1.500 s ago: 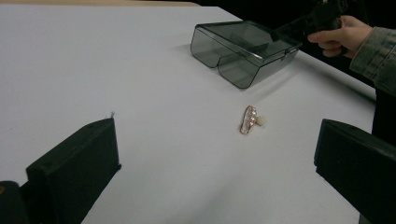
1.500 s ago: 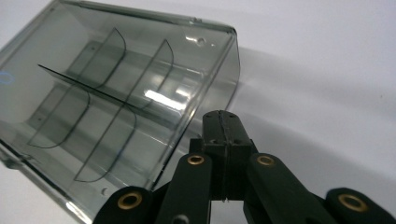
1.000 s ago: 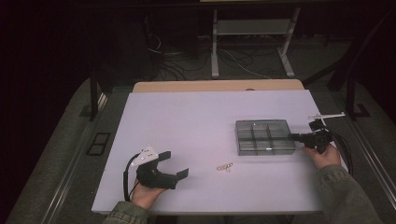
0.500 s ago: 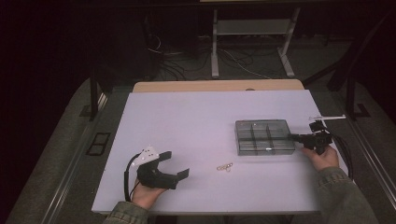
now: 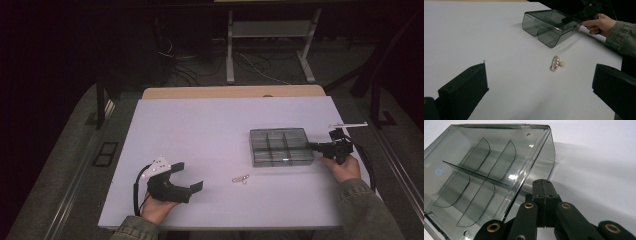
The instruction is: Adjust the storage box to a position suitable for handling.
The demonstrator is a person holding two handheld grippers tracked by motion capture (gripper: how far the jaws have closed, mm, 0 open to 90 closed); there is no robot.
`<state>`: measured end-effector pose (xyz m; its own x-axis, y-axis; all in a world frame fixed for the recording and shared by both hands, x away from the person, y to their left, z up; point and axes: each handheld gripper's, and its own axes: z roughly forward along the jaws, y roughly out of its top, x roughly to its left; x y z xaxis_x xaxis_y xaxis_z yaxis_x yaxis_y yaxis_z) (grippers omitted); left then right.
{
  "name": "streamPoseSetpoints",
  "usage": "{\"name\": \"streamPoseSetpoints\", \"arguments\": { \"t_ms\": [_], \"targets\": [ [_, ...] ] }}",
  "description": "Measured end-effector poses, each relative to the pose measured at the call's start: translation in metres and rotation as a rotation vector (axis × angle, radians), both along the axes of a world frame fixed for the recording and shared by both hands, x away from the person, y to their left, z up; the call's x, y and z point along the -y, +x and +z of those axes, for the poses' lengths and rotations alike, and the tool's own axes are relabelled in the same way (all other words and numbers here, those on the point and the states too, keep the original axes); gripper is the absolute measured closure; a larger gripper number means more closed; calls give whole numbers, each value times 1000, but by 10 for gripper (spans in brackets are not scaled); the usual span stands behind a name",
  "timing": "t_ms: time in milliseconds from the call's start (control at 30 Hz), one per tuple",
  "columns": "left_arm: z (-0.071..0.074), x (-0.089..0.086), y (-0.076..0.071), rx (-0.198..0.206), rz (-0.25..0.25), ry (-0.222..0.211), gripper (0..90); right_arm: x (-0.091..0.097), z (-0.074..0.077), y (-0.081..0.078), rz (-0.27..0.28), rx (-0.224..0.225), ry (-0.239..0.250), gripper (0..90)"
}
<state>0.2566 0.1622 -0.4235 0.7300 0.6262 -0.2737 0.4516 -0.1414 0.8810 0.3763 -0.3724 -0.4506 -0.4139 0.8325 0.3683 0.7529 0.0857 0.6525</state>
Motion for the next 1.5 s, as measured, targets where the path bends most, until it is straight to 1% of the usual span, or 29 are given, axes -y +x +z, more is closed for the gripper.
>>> {"name": "streamPoseSetpoints", "arguments": {
  "t_ms": [200,433,533,733,933,1133,1500],
  "targets": [
    [0,0,0,0,1,-2,0,-7,1,0,24,5,4,897],
    [1,-1,0,2,0,-1,0,-12,2,-6,37,-11,3,897],
    [1,-1,0,2,2,-4,0,-17,3,-9,58,-11,-6,897],
    [1,-1,0,1,-1,2,0,-29,3,-9,91,-4,-6,897],
    [1,-1,0,0,-2,-1,0,-37,2,-10,105,-11,-5,896],
    [1,0,0,0,-2,-2,0,-43,1,-9,117,-3,-4,896],
    [1,0,0,0,-8,-4,0,-52,1,-10,144,-9,14,896]
  ]
}}
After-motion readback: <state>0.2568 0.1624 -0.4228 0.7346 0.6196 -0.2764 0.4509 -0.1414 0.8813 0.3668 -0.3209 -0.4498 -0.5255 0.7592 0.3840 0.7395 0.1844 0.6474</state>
